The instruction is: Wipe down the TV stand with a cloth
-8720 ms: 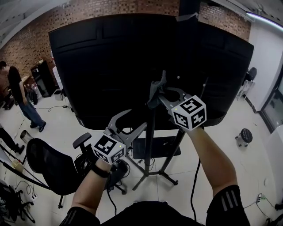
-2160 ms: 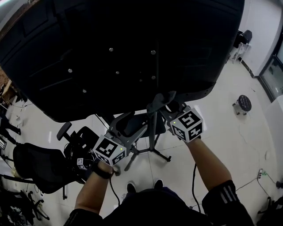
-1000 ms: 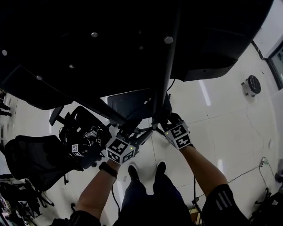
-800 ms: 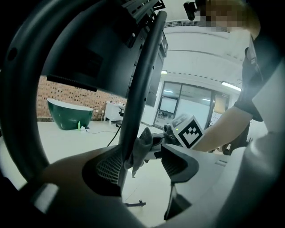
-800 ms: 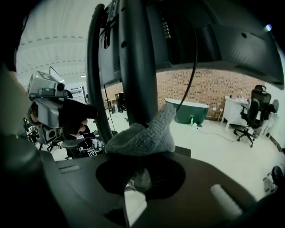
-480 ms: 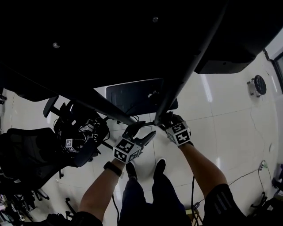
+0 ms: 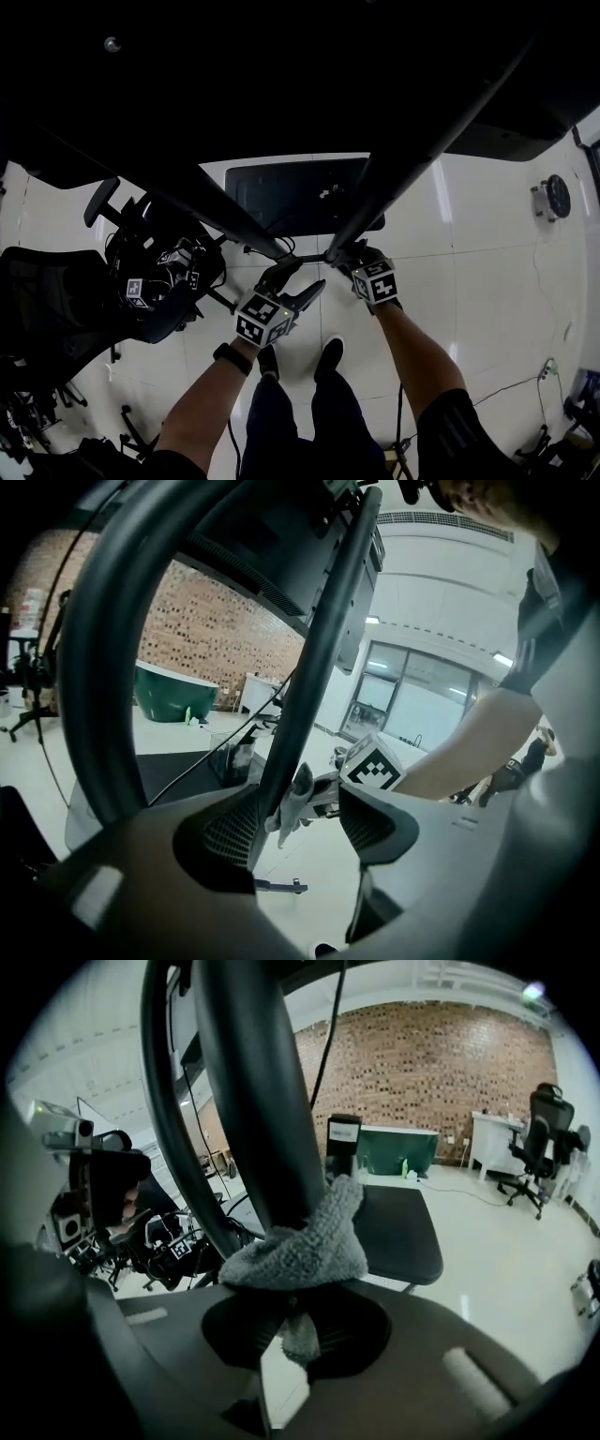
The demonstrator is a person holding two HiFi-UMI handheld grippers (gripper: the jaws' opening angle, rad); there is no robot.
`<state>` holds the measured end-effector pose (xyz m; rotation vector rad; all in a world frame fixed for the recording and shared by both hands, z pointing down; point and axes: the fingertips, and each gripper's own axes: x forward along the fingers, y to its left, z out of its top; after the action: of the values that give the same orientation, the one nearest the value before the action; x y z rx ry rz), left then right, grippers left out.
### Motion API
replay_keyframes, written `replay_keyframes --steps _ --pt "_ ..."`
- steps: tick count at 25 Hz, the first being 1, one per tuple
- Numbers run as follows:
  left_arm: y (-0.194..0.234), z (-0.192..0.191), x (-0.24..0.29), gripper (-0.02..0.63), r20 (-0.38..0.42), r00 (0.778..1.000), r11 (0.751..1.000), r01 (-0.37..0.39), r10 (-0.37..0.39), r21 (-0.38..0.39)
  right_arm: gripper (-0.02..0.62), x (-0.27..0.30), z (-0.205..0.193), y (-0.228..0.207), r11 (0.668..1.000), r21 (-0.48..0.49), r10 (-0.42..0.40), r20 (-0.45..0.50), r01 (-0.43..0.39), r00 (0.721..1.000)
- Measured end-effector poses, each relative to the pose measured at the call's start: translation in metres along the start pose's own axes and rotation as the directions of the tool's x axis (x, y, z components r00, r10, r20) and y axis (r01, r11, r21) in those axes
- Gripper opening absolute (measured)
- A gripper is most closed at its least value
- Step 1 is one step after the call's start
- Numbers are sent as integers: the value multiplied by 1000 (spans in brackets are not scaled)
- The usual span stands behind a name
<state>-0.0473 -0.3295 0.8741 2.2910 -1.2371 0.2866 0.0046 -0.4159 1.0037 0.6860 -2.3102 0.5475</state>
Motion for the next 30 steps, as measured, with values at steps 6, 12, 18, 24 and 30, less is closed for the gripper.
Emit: replay_keyframes --steps 6,12,18,24,30 --pt "-16 2 -16 293 12 1000 1000 -8 8 4 51 -28 8 15 999 16 49 49 -49 998" --pt "-73 51 -74 293 79 997 998 -16 11 58 51 -138 49 69 988 -69 146 182 -135 972" --pt "-132 119 -152 291 236 971 985 -79 41 151 48 -259 107 140 962 -175 258 339 -209 905" --pt "-207 130 -211 291 260 965 963 -50 -21 265 48 -354 133 206 962 -162 272 481 -221 833" --pt "-249 117 -289 291 342 939 974 -61 -18 219 46 -426 120 274 963 -63 251 563 -262 788"
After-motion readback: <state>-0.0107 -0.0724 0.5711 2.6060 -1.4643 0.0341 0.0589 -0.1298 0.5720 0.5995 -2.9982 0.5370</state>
